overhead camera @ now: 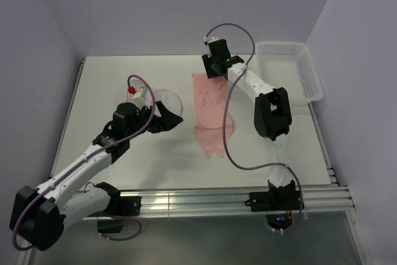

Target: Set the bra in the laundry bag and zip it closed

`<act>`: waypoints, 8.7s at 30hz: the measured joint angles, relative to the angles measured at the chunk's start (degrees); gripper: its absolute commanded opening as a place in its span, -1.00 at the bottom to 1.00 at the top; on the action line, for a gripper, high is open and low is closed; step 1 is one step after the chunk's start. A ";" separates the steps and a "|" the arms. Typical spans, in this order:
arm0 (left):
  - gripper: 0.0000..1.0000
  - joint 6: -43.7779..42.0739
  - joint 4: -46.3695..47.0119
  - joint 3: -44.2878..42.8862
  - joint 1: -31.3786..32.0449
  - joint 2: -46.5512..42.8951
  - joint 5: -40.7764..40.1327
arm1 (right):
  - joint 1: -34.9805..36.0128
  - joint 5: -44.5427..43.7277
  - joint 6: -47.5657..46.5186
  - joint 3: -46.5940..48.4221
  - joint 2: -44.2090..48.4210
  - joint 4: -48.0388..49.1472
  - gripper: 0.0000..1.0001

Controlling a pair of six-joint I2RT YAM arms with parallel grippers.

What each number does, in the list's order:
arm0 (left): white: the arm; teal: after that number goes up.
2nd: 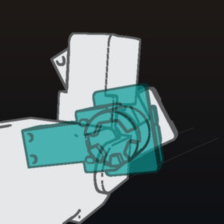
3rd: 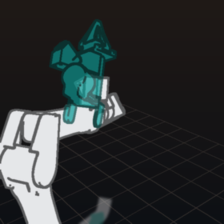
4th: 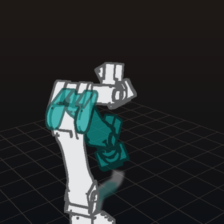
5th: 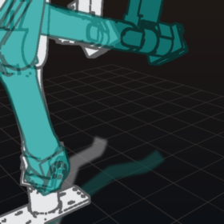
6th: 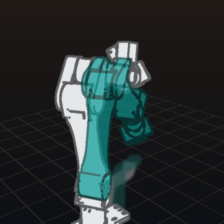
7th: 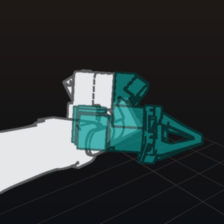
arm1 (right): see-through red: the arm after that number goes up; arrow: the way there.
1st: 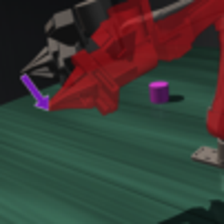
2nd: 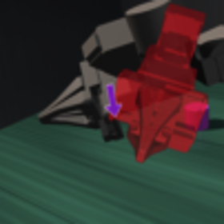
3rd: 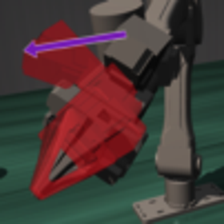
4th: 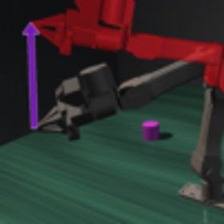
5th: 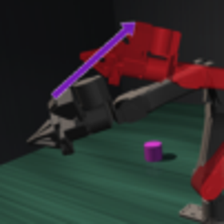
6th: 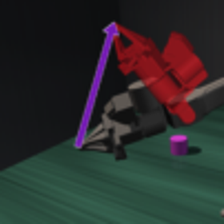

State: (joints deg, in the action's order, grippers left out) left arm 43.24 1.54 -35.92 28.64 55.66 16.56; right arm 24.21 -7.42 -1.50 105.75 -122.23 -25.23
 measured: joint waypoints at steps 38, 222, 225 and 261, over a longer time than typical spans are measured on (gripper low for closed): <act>0.22 -5.55 10.54 -21.07 10.19 36.74 -19.96 | 9.51 4.87 42.53 -90.66 61.46 37.46 0.04; -1.00 7.63 15.74 -21.18 16.35 36.48 1.03 | 3.63 6.95 38.34 -78.31 44.50 33.70 -0.71; -1.00 10.05 17.97 -18.95 18.58 36.41 -0.68 | 3.52 8.17 38.84 -78.93 44.13 35.08 -0.59; 0.32 11.54 22.45 -11.69 23.58 32.98 -10.34 | -0.35 3.85 34.91 -75.71 66.51 21.84 0.45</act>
State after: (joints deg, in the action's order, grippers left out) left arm 54.78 23.99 -47.62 52.23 88.64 6.22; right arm 23.86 -3.57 33.41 30.04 -55.72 -3.40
